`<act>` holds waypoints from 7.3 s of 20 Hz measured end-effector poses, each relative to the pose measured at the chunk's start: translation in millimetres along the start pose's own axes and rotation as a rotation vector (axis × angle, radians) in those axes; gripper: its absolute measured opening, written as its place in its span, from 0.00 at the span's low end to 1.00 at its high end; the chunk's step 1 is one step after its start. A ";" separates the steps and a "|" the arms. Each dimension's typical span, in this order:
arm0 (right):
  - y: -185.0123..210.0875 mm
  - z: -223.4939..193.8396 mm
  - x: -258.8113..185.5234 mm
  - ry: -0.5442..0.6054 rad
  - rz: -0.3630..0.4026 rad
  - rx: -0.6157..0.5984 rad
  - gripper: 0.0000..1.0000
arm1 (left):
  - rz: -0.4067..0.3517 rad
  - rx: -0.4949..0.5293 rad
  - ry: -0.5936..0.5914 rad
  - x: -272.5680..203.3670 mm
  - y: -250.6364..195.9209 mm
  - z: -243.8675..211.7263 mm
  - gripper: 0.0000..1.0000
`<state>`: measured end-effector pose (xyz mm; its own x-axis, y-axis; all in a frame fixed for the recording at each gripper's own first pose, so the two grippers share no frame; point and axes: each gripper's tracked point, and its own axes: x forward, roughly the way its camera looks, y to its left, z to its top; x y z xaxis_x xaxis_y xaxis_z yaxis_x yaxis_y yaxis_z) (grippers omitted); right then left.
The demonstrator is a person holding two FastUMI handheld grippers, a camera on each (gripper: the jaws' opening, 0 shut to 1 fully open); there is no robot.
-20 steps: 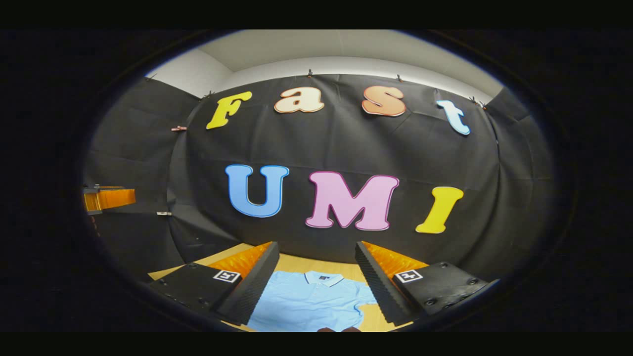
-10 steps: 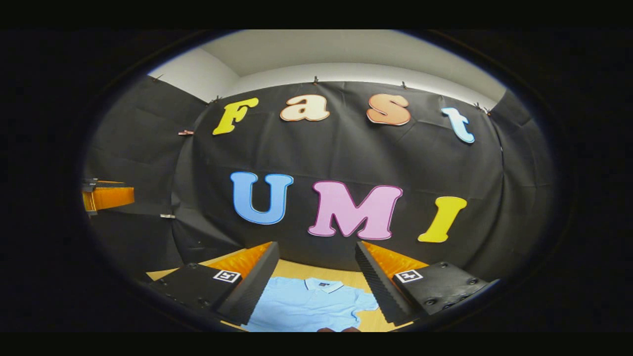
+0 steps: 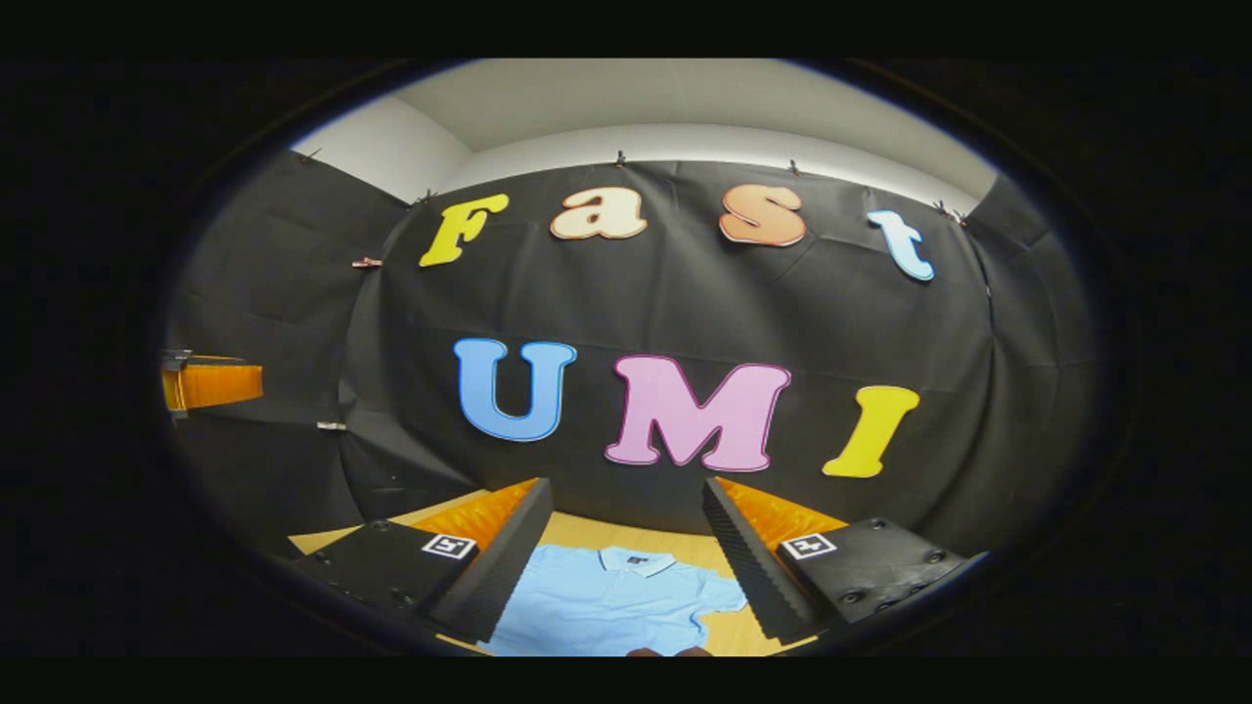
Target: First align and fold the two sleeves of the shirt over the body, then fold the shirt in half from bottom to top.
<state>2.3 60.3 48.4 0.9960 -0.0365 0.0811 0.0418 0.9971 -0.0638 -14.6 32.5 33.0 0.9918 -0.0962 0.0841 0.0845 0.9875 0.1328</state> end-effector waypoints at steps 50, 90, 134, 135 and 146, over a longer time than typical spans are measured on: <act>-212.2 -210.1 99.0 0.636 -0.308 0.181 0.97 | -0.247 -0.002 0.133 112.8 -18.7 -100.8 0.96; -232.2 -547.7 201.3 1.285 -0.234 0.325 0.18 | -0.197 -0.078 0.524 264.1 -51.7 -307.0 0.97; -135.8 -404.5 145.3 0.924 0.139 0.457 0.67 | 0.009 -0.185 1.088 363.1 -12.9 -542.1 0.96; -142.5 -401.9 137.5 0.921 0.124 0.467 0.68 | 0.015 -0.179 1.106 362.2 -16.7 -549.6 0.96; -191.1 -396.6 93.7 0.900 0.008 0.526 0.69 | -0.013 -0.183 1.028 390.7 -37.1 -549.4 0.06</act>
<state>118.8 -160.2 -326.3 0.6955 0.1493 -0.7029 0.2109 0.8927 0.3983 422.4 26.7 -481.7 0.5869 -0.0397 -0.8087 0.0241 0.9992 -0.0316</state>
